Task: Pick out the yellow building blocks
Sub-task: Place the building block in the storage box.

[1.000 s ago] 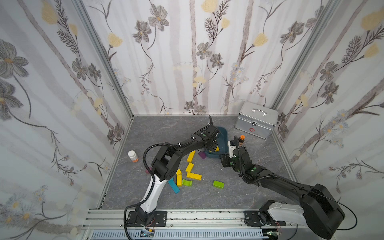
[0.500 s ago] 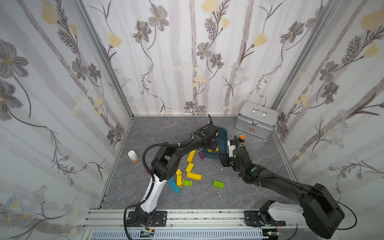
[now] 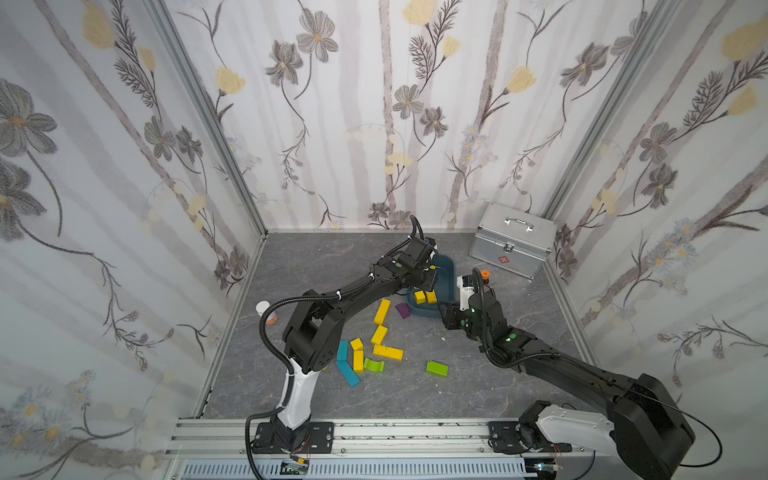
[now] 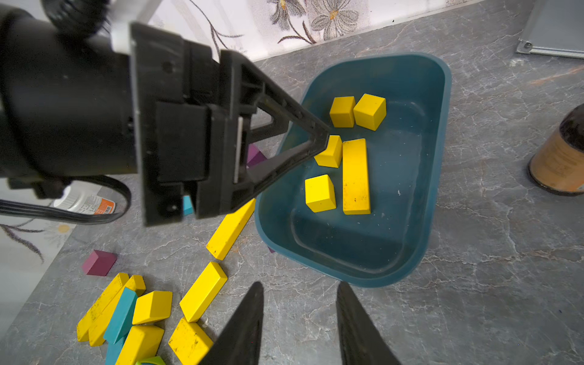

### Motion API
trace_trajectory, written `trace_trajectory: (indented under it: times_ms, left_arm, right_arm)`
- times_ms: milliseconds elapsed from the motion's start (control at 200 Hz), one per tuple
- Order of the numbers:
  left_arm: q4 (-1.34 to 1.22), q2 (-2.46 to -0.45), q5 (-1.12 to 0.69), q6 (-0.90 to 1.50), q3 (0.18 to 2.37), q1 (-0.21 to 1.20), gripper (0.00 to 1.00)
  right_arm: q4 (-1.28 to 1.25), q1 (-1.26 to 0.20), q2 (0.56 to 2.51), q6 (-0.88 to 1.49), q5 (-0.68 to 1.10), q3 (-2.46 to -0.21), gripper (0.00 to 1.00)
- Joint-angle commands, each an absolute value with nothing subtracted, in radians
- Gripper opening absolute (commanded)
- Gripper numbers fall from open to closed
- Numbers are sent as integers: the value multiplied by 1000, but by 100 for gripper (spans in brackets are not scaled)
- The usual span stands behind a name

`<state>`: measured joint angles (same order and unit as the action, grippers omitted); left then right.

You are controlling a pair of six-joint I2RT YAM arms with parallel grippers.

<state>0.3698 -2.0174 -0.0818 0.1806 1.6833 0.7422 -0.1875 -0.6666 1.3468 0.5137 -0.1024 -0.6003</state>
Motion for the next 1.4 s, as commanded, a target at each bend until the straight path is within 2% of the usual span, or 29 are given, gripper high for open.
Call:
trace_trajectory:
  times_ms: [0, 365, 694, 1064, 1394]
  left_arm:
    - [332, -1960, -78, 178, 1648, 737, 54]
    - [324, -1730, -72, 148, 1461, 677, 53]
    - [291, -1516, -107, 209, 1181, 608, 52]
    - [301, -1225, -48, 243, 927, 554, 53]
    - [344, -1072, -15, 291, 782, 545, 53]
  right_arm:
    - [-200, -680, 1347, 526, -99, -623, 40]
    - [-199, -743, 1431, 517, -127, -736, 38]
    - [-189, -825, 1534, 511, -131, -852, 39]
    - [-175, -854, 1681, 511, -113, -965, 42]
    - [-157, -899, 1751, 509, -93, -1002, 42]
